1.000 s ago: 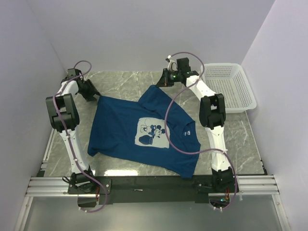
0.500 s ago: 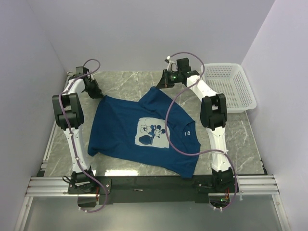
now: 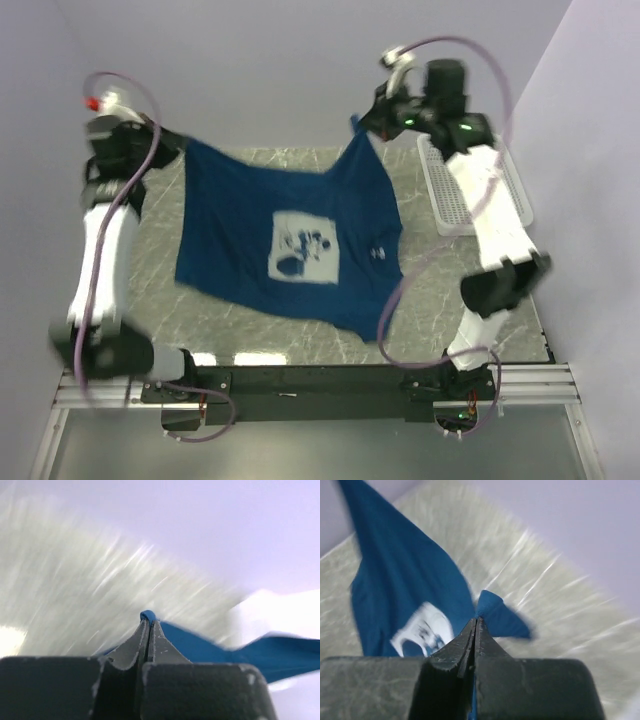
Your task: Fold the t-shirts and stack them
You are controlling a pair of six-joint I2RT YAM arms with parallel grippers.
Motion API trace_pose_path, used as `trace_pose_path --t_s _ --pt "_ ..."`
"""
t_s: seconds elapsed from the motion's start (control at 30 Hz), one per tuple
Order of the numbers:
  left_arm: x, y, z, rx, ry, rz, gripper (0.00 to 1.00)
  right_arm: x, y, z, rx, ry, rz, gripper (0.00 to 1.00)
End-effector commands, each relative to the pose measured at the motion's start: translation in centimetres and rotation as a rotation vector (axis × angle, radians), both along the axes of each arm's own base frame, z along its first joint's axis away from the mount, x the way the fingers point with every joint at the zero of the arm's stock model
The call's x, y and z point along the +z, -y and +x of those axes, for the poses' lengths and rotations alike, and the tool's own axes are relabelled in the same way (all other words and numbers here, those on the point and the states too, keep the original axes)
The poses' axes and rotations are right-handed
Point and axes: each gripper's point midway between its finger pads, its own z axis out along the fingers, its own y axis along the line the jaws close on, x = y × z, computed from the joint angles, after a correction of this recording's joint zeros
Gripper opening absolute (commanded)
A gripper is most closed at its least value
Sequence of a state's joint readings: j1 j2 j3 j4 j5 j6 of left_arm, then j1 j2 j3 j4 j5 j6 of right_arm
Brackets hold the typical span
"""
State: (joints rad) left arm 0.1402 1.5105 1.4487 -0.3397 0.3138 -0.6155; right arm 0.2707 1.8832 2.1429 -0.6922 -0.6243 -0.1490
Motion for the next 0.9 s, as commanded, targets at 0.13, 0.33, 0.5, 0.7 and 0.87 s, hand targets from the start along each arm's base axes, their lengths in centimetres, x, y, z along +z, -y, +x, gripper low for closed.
trace_pose_path --t_s 0.13,0.33,0.5,0.7,0.87 --pt "24.8 1.2 -14.6 0.101 0.729 -0.108 0.01 23.0 6.4 -12.9 -0.136 0.609 0.064 0.00" --pt "35.3 0.9 -27.2 0.192 1.035 -0.082 0.01 34.6 11.9 -24.4 -0.293 0.938 0.243 0.00" --pt "37.3 0.2 -31.5 0.262 1.099 -0.087 0.01 37.0 14.8 -28.5 -0.394 1.022 0.264 0.00" --pt "36.1 -0.2 -30.0 0.280 1.061 -0.092 0.01 37.1 15.4 -28.0 -0.428 1.033 0.242 0.00" --pt "32.3 -0.8 -25.6 0.292 0.953 -0.076 0.01 32.5 14.7 -21.5 -0.416 0.906 0.167 0.00"
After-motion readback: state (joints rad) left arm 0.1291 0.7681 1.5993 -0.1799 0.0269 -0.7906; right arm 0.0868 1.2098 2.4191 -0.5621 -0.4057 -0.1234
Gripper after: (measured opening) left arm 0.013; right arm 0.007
